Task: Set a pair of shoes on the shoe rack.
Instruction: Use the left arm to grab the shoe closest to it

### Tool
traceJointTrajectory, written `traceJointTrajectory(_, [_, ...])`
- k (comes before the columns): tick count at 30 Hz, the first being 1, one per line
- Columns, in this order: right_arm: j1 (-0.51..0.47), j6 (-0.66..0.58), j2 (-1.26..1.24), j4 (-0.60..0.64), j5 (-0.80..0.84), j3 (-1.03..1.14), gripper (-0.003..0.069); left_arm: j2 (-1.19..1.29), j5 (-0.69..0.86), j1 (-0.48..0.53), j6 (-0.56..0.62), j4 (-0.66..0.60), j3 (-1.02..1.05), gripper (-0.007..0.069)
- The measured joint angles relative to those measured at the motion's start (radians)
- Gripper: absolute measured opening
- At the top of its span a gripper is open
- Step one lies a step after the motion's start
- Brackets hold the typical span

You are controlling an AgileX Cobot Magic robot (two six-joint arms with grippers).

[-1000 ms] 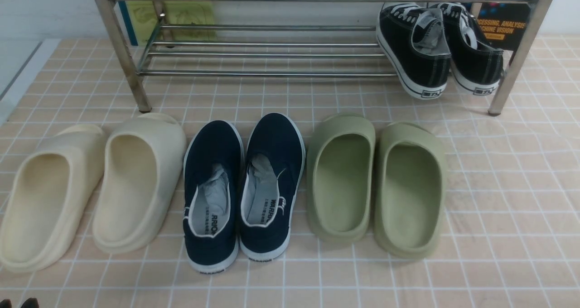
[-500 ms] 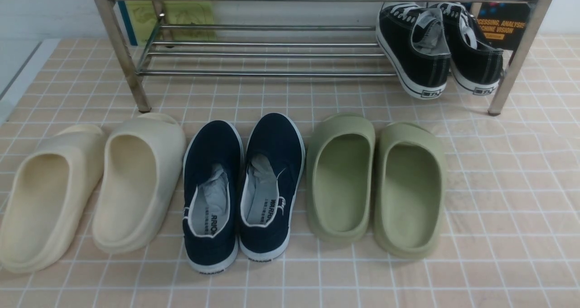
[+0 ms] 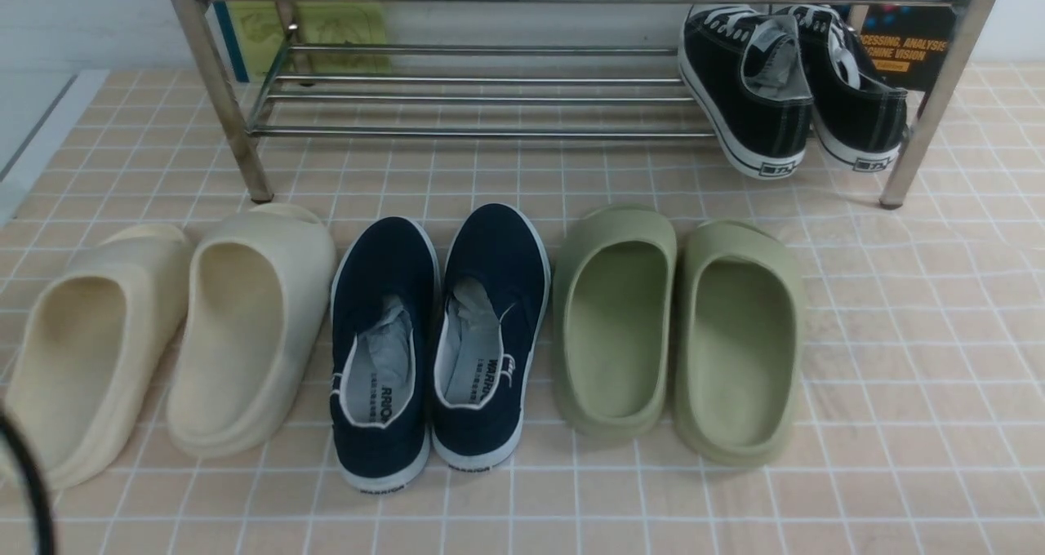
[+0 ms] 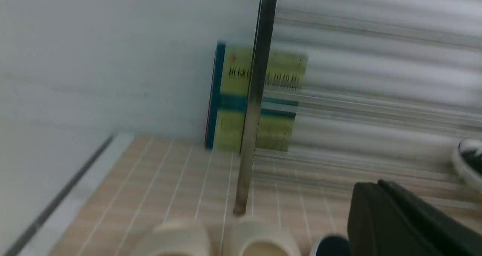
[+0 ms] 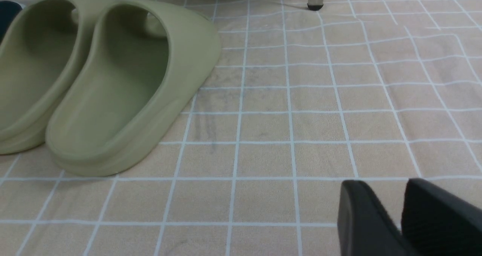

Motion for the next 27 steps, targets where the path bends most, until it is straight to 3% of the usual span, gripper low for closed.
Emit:
traceJointTrajectory(4, [0.0, 0.0, 0.0, 0.0, 0.0, 0.0, 0.0214, 0.199, 0.117, -0.013, 0.028, -0.067, -0.027, 0.0027])
traceJointTrajectory(8, [0.0, 0.0, 0.0, 0.0, 0.0, 0.0, 0.0216, 0.367, 0.273, -0.085, 0.135, -0.17, -0.106, 0.0141])
traceJointTrajectory(10, [0.0, 0.0, 0.0, 0.0, 0.0, 0.0, 0.0217, 0.491, 0.357, -0.166, 0.208, -0.211, -0.167, 0.0282])
traceJointTrajectory(13, [0.0, 0.0, 0.0, 0.0, 0.0, 0.0, 0.0218, 0.62, 0.39, -0.24, 0.226, -0.211, -0.209, 0.0412])
traceJointTrajectory(16, [0.0, 0.0, 0.0, 0.0, 0.0, 0.0, 0.0218, 0.781, 0.372, -0.28, 0.204, -0.152, -0.242, 0.0487])
traceJointTrajectory(21, [0.0, 0.0, 0.0, 0.0, 0.0, 0.0, 0.0221, 1.008, 0.31, -0.286, 0.13, -0.084, -0.304, 0.0478])
traceJointTrajectory(27, [0.0, 0.0, 0.0, 0.0, 0.0, -0.001, 0.0226, 1.207, 0.28, -0.286, 0.082, -0.101, -0.382, 0.0348])
